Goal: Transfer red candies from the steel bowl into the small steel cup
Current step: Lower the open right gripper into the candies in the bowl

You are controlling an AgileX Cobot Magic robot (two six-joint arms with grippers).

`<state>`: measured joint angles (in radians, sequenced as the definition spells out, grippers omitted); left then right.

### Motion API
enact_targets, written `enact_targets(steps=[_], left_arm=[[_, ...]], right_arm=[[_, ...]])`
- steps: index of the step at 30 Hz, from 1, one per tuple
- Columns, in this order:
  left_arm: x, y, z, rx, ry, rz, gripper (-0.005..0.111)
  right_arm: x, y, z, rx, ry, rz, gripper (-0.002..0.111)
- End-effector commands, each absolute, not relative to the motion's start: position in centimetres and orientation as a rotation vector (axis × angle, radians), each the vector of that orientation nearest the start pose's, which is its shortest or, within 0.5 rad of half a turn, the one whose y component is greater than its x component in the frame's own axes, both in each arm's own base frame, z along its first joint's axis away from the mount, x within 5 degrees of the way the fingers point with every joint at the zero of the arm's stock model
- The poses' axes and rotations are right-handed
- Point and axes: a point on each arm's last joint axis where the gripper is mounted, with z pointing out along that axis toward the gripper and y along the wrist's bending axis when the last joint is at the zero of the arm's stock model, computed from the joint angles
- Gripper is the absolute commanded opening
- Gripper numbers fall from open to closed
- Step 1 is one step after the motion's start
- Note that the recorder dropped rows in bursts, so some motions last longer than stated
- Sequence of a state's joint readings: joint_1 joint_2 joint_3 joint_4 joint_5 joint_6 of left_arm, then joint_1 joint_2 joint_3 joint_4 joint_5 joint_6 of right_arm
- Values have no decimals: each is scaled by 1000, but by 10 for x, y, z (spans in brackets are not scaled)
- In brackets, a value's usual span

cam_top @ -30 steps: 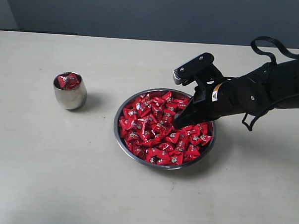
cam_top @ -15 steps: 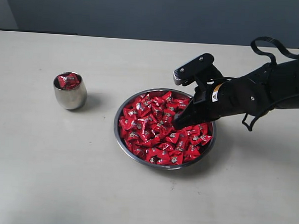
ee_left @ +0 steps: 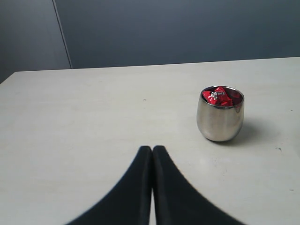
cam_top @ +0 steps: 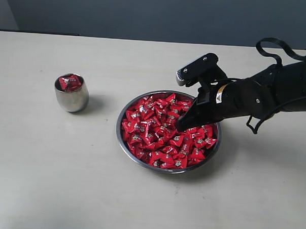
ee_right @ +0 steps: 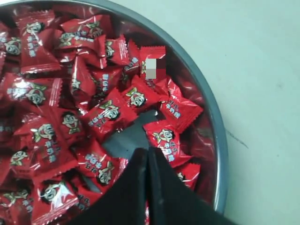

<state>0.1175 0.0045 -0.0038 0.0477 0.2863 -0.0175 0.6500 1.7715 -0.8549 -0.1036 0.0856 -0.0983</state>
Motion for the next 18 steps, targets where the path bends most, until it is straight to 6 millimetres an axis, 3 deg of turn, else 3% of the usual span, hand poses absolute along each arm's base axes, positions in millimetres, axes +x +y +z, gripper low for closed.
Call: enact_targets(steps=[1, 6, 18], left_arm=[[54, 7, 187, -95, 1766, 111, 0], [54, 7, 187, -95, 1766, 111, 0], [54, 7, 187, -95, 1766, 111, 0]], right_arm=[[260, 214, 148, -1076, 2235, 199, -1], [255, 228, 137, -1182, 2173, 197, -1], [258, 229, 138, -1210, 2197, 170, 1]])
